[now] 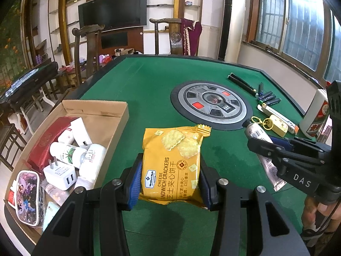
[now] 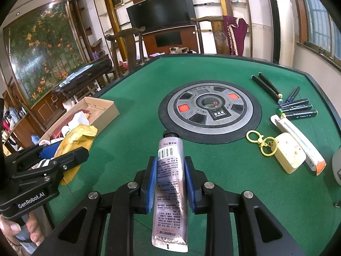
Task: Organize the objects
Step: 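Carry the cracker packet with the left tool and the silver tube with the right toward the tray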
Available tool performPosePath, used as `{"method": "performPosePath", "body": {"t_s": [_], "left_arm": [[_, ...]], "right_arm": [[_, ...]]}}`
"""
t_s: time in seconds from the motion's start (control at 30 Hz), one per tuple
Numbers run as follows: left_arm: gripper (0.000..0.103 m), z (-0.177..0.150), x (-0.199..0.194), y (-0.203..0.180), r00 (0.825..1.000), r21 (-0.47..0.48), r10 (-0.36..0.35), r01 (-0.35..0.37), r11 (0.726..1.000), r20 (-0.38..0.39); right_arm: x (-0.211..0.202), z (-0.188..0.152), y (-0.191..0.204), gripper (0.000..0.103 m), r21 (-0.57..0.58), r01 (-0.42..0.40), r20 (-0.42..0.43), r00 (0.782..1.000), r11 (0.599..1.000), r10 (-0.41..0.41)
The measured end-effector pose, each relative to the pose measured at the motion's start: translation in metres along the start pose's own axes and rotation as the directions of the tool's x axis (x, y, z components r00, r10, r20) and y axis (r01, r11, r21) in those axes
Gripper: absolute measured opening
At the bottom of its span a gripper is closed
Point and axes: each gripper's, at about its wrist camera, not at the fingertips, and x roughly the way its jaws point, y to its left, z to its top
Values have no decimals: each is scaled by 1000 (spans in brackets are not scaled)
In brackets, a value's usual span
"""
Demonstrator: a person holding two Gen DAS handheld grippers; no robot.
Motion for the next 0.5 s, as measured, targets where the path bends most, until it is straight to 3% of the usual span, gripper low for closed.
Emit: {"method": "performPosePath", "body": {"t_s": [0.5], "left_arm": [[45,1,-19,16,999,-31,16,-15,999,32]], "right_arm": [[1,-2,3,26,-9,-1,-2,1000,1000,1]]}}
